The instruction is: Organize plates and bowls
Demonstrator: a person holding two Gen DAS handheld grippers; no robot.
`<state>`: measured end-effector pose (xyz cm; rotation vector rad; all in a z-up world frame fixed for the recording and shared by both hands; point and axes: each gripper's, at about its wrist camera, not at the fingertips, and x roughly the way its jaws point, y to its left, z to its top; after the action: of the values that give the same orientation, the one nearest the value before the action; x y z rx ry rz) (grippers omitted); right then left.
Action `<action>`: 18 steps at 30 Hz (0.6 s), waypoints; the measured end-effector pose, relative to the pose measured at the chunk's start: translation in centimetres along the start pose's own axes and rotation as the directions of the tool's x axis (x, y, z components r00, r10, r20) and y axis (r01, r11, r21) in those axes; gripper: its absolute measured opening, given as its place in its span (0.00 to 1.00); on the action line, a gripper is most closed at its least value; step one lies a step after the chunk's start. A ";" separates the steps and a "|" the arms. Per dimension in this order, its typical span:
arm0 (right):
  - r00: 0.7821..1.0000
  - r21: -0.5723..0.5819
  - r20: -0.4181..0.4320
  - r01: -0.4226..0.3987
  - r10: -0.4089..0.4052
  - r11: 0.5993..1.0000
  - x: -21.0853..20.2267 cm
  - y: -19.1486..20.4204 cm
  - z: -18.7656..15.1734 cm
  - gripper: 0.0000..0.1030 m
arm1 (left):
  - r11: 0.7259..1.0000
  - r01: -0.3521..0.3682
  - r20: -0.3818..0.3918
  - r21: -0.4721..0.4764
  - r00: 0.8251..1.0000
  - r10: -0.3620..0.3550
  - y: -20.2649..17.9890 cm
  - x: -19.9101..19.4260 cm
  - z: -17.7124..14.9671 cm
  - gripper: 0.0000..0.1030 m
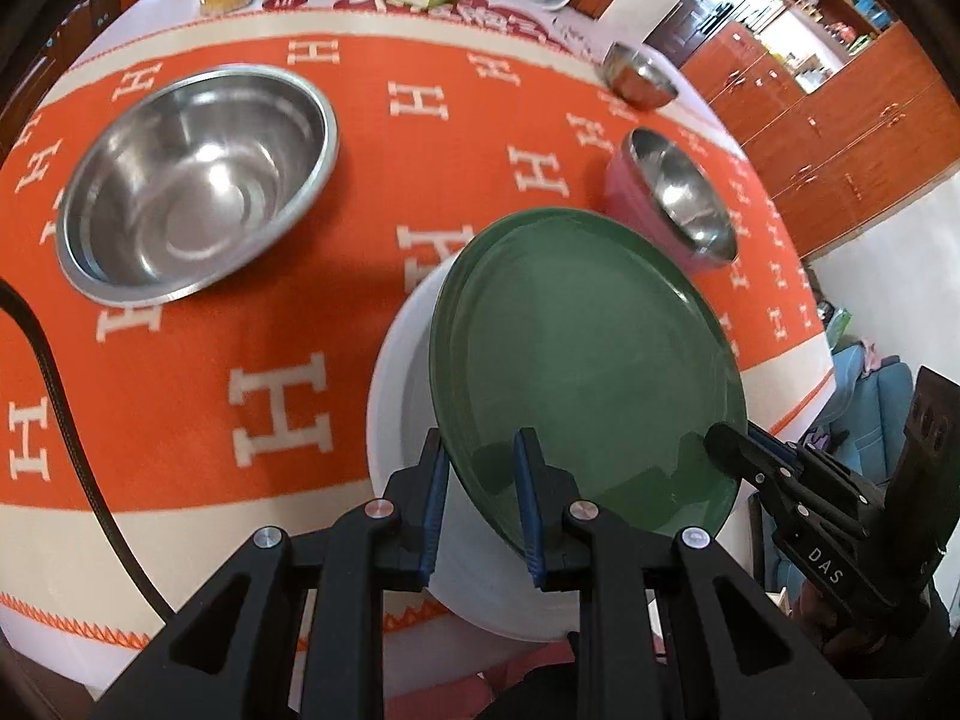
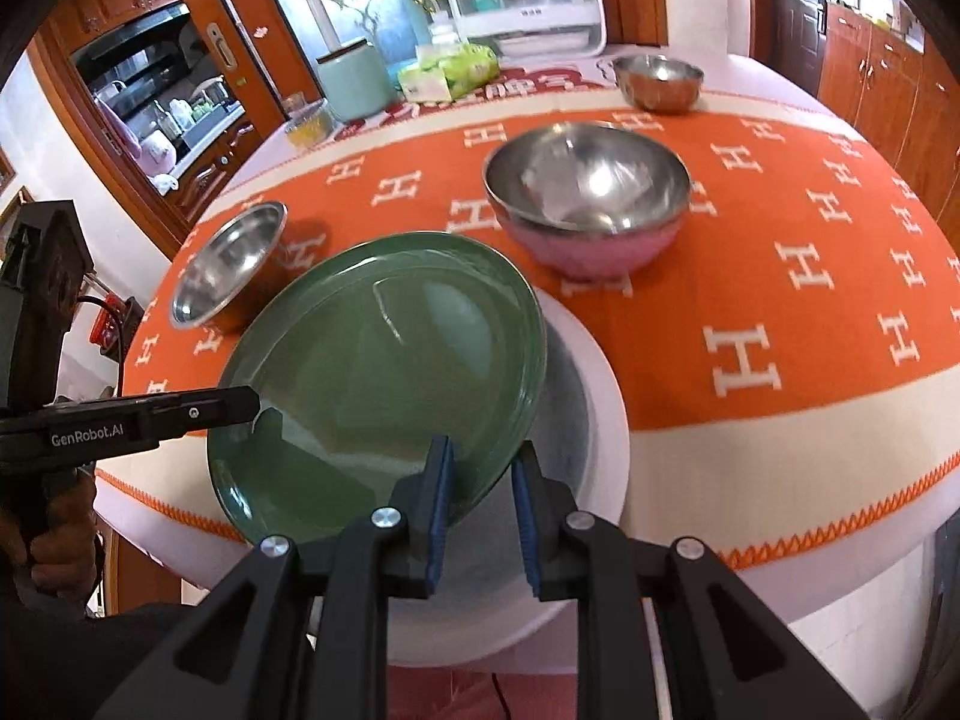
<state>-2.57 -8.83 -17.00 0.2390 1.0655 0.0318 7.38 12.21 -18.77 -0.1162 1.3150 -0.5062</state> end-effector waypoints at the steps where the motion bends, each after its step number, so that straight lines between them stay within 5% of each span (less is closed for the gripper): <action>1: 1.000 -0.010 -0.006 0.007 -0.007 1.000 0.1 0.1 -0.1 0.19 | 1.000 -0.010 -0.004 0.000 1.000 0.010 -0.1 0.2 -0.1 0.18; 18: 0.998 -0.149 -0.062 -0.023 0.014 0.989 0.3 -0.5 -0.5 0.24 | 0.986 -0.115 0.005 -0.124 0.993 0.116 -1.7 1.3 -0.9 0.22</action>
<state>-2.89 -9.19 -17.64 0.1127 1.1159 0.1361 6.26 10.31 -19.51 -0.1448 1.3330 -0.3247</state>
